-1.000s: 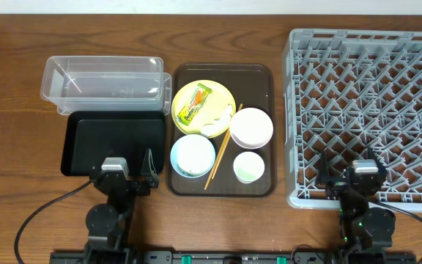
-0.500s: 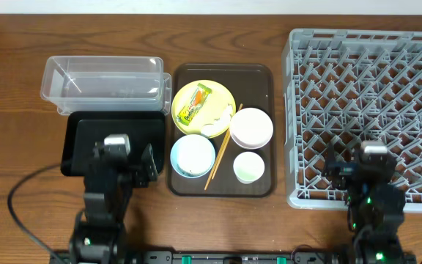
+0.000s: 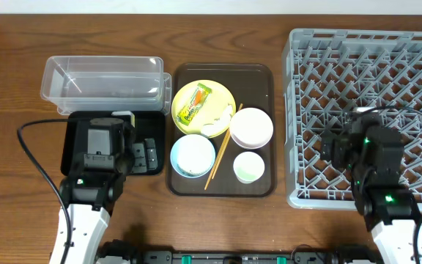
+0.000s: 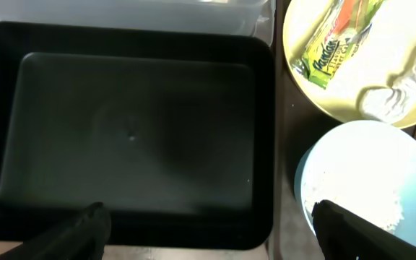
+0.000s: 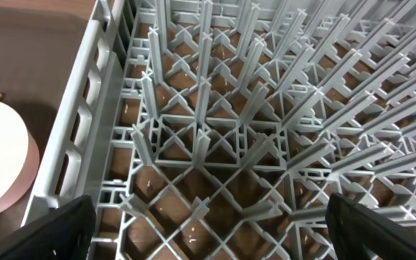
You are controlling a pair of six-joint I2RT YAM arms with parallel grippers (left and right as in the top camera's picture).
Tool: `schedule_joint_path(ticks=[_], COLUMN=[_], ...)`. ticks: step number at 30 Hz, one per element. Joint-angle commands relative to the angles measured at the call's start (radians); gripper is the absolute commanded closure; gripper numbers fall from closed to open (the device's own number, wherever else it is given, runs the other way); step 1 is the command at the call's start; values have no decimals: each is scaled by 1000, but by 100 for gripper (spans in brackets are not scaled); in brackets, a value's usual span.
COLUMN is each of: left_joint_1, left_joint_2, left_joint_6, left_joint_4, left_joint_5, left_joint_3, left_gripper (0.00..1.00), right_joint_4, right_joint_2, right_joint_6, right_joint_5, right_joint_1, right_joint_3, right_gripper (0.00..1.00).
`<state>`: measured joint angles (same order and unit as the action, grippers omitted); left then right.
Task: Sort waste into correct bins and load items into the dishwasher rack
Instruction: 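Reach the left gripper to the white tissue on the yellow plate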
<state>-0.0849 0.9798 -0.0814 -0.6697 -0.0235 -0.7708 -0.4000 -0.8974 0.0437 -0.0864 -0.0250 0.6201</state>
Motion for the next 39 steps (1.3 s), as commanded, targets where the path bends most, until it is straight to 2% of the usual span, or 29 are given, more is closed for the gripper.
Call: schedule_joint_path(ticks=[1, 5, 13, 21, 25, 29, 39], left_joint_1=[6, 6, -11, -114, -174, -238, -345], left_joint_2=[-8, -17, 48, 280, 384, 476, 684], left_joint_6=[-10, -8, 32, 177, 179, 179, 178], left_joint_4=[-6, 19, 206, 317, 404, 464, 594], left_joint_5=[3, -25, -71, -71, -76, -99, -108], left_joint_3=[-27, -27, -48, -201, -230, -230, -230], left_gripper=[8, 8, 9, 9, 12, 20, 23], right_joint_4=[-1, 8, 29, 29, 27, 20, 19], right_joint_2=[-12, -11, -12, -12, -12, -12, -12], right_joint_6=[-13, -14, -13, -13, -13, -13, -13], right_joint_5=[1, 18, 35, 35, 35, 35, 35], right_joint_1=[-8, -8, -8, -8, -8, -8, -8], right_joint_3=[24, 24, 24, 23, 23, 23, 23], right_gripper=[1, 1, 1, 1, 1, 1, 1])
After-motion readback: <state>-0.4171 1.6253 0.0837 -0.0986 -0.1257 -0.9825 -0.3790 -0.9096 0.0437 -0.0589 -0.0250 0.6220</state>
